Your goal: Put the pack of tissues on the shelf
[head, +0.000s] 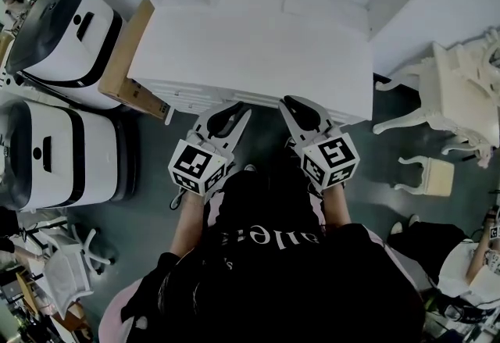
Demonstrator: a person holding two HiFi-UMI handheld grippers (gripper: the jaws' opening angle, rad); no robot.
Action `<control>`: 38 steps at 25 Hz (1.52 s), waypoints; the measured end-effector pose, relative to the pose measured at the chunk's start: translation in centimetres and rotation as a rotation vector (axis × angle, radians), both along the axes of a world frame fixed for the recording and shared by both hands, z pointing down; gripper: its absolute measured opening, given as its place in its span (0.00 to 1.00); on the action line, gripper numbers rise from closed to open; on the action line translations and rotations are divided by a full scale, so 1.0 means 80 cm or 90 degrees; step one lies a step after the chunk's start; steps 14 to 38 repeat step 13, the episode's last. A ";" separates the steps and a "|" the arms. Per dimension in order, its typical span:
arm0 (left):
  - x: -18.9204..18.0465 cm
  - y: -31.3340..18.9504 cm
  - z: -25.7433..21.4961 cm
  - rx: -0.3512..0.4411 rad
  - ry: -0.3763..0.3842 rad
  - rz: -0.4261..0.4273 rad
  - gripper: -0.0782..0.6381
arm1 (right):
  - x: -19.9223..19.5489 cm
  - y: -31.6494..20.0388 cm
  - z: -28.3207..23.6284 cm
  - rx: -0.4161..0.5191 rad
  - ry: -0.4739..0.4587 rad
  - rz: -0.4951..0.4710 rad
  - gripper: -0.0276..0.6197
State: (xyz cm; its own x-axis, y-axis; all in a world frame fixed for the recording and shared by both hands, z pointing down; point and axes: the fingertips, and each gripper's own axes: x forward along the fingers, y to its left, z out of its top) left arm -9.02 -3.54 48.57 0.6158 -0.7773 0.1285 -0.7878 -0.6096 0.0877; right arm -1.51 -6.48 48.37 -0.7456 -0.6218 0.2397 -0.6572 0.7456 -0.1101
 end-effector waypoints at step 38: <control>-0.001 -0.001 0.016 -0.020 -0.002 0.000 0.21 | 0.002 0.002 -0.032 0.026 -0.018 -0.004 0.15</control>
